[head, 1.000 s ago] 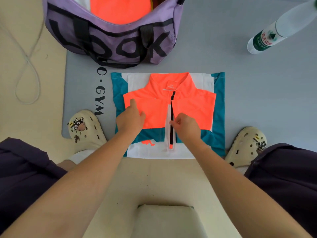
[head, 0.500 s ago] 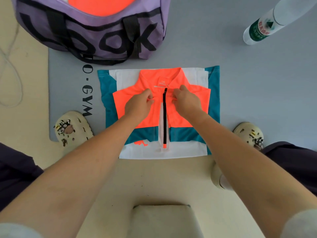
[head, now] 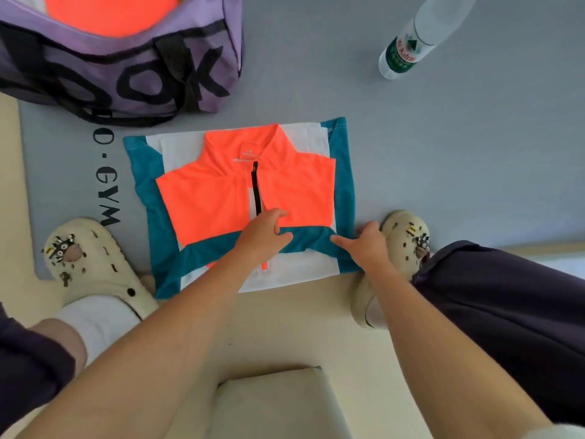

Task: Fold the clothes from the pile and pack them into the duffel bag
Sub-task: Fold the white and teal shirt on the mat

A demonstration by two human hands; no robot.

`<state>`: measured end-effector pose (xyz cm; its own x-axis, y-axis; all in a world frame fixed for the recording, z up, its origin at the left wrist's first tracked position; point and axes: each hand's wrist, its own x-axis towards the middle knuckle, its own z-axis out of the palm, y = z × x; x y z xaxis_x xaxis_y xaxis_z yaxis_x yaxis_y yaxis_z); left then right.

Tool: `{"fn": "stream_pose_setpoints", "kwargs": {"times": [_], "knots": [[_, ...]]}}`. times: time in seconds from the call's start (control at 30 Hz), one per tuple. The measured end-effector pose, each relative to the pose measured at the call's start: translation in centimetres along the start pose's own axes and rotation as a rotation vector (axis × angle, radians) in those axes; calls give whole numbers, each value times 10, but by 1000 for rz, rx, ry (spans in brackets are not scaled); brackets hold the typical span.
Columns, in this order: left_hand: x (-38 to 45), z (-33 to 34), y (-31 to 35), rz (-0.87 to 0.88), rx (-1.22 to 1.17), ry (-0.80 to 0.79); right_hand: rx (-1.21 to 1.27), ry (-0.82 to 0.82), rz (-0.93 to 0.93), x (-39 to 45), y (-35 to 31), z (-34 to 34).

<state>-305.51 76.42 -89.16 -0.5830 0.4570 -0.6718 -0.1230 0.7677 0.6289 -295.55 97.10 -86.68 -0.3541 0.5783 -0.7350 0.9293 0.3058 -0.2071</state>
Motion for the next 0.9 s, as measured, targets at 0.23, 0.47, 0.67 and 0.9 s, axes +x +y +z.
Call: {"fn": "stream_pose_setpoints", "kwargs": {"times": [0.23, 0.47, 0.67, 0.9], "knots": [[-8, 5, 17, -57, 94, 4, 54, -167, -139, -5, 8, -14], [-4, 35, 76, -183, -396, -77, 450, -589, -181, -15, -11, -23], [12, 34, 68, -183, -364, -23, 283, -635, -210, -5, -23, -17], [16, 28, 52, -198, -468, -40, 436, -119, -137, 47, -76, -39]]}}
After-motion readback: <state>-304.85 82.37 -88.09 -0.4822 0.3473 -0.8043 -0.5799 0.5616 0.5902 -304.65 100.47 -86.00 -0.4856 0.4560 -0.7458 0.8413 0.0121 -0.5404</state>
